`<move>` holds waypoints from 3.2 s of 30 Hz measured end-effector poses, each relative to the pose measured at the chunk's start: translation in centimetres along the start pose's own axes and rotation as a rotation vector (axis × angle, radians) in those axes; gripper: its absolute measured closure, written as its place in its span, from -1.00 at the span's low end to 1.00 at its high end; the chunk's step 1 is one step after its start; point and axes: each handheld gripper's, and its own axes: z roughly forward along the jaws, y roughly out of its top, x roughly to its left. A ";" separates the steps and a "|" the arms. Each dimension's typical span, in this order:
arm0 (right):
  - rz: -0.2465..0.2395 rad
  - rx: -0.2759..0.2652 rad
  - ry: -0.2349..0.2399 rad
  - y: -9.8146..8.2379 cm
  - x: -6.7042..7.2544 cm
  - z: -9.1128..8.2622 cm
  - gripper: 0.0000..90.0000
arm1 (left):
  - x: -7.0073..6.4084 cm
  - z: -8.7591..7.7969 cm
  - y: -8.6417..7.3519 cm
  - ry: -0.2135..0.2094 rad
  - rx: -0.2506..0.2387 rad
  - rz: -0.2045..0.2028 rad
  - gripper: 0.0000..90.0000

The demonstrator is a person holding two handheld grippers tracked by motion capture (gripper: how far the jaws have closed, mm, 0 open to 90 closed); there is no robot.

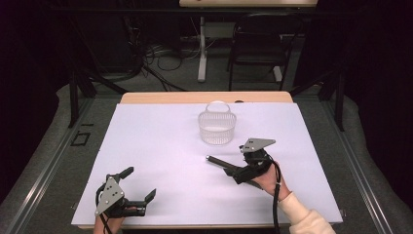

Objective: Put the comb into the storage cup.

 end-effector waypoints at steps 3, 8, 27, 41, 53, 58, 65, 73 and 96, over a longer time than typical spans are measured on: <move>-0.007 0.009 0.010 0.5 0.1 0.7 -1.00 | 0.0 0.0 0.0 0.001 -0.002 -0.001 -1.00; -0.010 0.018 0.016 0.9 0.0 1.1 -1.00 | 0.0 -0.2 -0.1 0.002 -0.004 -0.005 -1.00; -0.032 0.079 0.025 2.0 0.1 4.1 -0.91 | 0.1 -0.2 -0.2 -0.003 0.010 0.000 -1.00; -0.045 0.119 -0.019 2.5 0.1 5.8 0.27 | 0.1 -0.2 -0.2 0.002 0.016 0.001 -1.00; -0.073 0.115 -0.062 2.8 0.0 7.5 1.00 | -0.1 -0.4 -0.2 0.011 0.027 0.009 -1.00; -0.085 0.140 -0.078 2.9 -0.1 8.4 1.00 | 0.0 -0.5 -0.2 0.013 0.027 0.007 -1.00; -0.111 0.151 -0.098 3.1 0.2 9.2 1.00 | -0.1 -0.2 -0.2 0.010 0.033 0.014 -1.00; -0.109 0.163 -0.101 3.2 0.1 9.9 1.00 | 0.0 -0.2 -0.2 0.009 0.033 0.014 -1.00; -0.147 0.222 -0.086 3.1 1.1 11.4 1.00 | -0.1 -0.2 -0.2 0.009 0.035 0.022 -1.00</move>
